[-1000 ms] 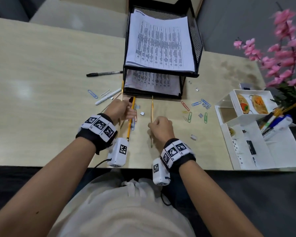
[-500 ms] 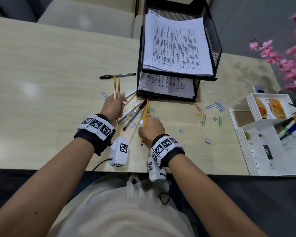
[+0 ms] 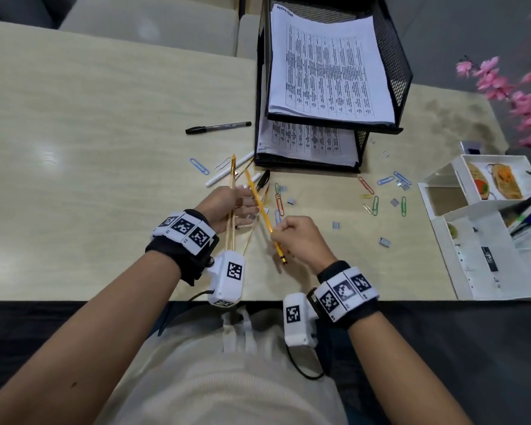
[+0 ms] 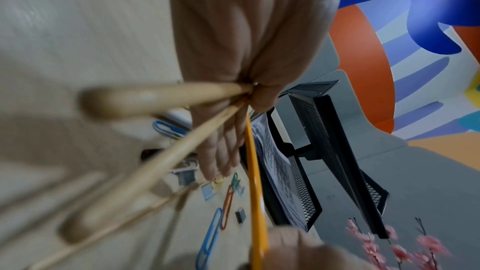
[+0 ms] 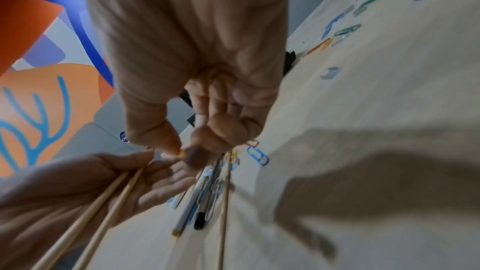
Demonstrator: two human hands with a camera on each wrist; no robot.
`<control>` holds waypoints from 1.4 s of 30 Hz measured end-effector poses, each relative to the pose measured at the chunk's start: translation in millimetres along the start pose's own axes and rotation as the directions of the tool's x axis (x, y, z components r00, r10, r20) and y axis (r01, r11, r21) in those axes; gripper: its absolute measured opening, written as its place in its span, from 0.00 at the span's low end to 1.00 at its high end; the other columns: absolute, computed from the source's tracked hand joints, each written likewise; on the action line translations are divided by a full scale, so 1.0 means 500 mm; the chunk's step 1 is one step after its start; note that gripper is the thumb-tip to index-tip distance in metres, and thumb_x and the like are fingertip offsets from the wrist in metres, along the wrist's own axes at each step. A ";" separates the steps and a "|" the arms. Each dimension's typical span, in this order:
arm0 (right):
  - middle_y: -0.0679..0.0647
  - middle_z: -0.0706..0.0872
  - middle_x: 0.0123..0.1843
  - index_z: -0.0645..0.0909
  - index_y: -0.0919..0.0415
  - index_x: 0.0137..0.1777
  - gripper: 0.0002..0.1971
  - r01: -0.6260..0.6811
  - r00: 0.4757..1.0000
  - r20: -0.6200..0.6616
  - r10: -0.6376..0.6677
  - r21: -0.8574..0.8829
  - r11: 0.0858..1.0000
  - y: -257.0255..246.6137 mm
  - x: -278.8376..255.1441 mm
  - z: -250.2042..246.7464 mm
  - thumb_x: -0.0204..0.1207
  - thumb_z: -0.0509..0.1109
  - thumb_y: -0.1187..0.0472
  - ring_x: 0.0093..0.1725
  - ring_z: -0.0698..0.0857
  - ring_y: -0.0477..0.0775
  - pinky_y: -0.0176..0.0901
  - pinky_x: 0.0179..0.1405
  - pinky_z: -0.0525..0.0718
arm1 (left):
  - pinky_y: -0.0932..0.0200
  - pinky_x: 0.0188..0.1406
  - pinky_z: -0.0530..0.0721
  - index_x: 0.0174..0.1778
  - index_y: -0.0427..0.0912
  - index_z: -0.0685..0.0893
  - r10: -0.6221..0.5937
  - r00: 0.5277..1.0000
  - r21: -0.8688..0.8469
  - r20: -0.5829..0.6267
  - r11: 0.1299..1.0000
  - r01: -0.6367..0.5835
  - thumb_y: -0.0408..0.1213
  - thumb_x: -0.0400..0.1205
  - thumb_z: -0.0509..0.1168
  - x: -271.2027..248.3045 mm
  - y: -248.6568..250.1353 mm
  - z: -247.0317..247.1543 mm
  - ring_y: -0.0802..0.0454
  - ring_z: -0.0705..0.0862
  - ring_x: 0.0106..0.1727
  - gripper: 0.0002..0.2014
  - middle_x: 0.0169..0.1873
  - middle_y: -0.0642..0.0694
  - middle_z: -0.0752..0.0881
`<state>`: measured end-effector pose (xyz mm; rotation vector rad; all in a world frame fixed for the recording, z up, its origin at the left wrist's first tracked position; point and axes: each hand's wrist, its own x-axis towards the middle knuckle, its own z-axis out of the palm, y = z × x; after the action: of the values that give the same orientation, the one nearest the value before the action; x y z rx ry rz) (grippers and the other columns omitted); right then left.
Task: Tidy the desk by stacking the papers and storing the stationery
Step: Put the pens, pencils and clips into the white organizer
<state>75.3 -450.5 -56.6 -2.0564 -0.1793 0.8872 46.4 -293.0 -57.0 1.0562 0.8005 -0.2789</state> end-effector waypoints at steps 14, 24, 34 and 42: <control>0.64 0.77 0.69 0.74 0.65 0.65 0.18 -0.083 0.992 -0.126 0.021 -0.515 0.853 -0.049 0.083 0.090 0.77 0.67 0.61 0.68 0.77 0.66 0.51 0.61 0.78 | 0.68 0.16 0.59 0.34 0.45 0.71 0.307 0.927 0.278 -0.217 0.929 -0.243 0.36 0.86 0.46 -0.011 0.022 -0.033 0.54 0.60 0.22 0.15 0.24 0.48 0.66; 0.62 0.81 0.42 0.74 0.59 0.31 0.10 -0.061 0.952 -0.305 0.013 -0.150 0.987 -0.005 0.039 -0.046 0.68 0.71 0.59 0.49 0.78 0.60 0.42 0.41 0.71 | 0.67 0.18 0.68 0.33 0.45 0.70 0.251 0.967 0.329 -0.054 0.918 -0.220 0.35 0.88 0.46 0.018 -0.015 0.110 0.54 0.68 0.19 0.18 0.25 0.47 0.68; 0.49 0.77 0.29 0.69 0.58 0.36 0.08 0.142 0.328 -0.943 0.052 0.104 0.984 0.135 -0.133 -0.525 0.73 0.65 0.67 0.38 0.82 0.58 0.47 0.45 0.82 | 0.66 0.20 0.62 0.34 0.46 0.73 0.227 0.886 0.480 0.405 0.772 -0.417 0.40 0.88 0.48 0.032 0.004 0.531 0.57 0.64 0.21 0.17 0.25 0.48 0.66; 0.67 0.85 0.56 0.79 0.68 0.53 0.09 -0.125 0.299 -0.903 0.308 0.283 0.951 0.317 -0.158 -0.720 0.78 0.59 0.67 0.62 0.79 0.66 0.58 0.64 0.78 | 0.49 0.56 0.78 0.62 0.38 0.73 0.179 0.804 0.614 0.567 0.557 -0.558 0.46 0.88 0.46 0.028 -0.026 0.798 0.36 0.79 0.55 0.18 0.54 0.32 0.79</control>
<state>221.1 -820.1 -2.5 -2.1252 0.8360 -0.3183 228.8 -639.2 23.7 1.8598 -0.0480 -0.4854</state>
